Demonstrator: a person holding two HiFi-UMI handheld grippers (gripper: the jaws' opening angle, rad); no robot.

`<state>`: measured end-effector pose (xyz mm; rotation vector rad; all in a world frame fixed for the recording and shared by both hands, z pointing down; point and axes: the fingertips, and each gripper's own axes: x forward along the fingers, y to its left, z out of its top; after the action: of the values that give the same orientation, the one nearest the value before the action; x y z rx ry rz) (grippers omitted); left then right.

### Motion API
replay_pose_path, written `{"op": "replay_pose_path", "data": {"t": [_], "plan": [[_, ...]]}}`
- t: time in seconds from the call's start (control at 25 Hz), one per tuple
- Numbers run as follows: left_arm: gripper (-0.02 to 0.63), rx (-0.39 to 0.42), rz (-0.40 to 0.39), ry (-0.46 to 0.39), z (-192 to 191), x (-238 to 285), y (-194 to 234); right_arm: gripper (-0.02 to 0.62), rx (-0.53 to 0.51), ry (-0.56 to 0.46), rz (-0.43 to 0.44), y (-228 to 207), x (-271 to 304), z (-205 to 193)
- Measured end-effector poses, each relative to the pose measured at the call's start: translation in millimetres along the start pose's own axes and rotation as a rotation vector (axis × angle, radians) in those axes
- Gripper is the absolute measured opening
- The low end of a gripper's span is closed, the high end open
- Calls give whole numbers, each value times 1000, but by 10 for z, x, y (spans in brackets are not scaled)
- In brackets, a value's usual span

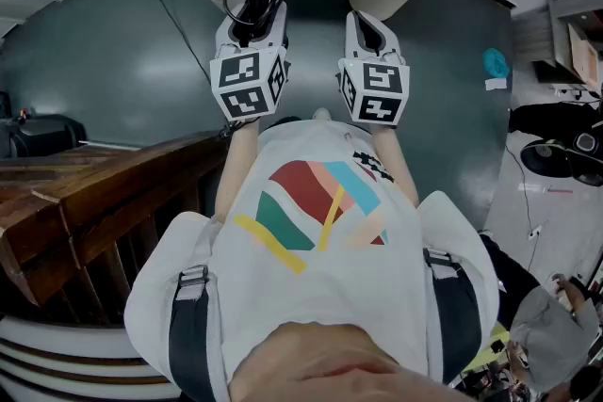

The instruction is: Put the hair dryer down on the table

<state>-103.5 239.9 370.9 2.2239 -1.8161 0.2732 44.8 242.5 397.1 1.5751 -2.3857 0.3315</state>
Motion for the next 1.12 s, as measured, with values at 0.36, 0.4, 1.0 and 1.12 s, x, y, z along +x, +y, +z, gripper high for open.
{"op": "replay_pose_path", "data": {"t": [0.36,0.4,1.0,1.12], "plan": [[221,13,16,6,-21,-19,3,9,-19,-4,-5,-42,-42,-14],[221,13,18,7,-29,-16,-1,9,-16,-6,-4,-54,-45,-16],[221,-8,26,9,-94,-17,-154,9,62,2,11,-290,-81,-187],[221,-17,22,7,-128,-5,-137,9,64,13,12,-305,-98,-258]]}}
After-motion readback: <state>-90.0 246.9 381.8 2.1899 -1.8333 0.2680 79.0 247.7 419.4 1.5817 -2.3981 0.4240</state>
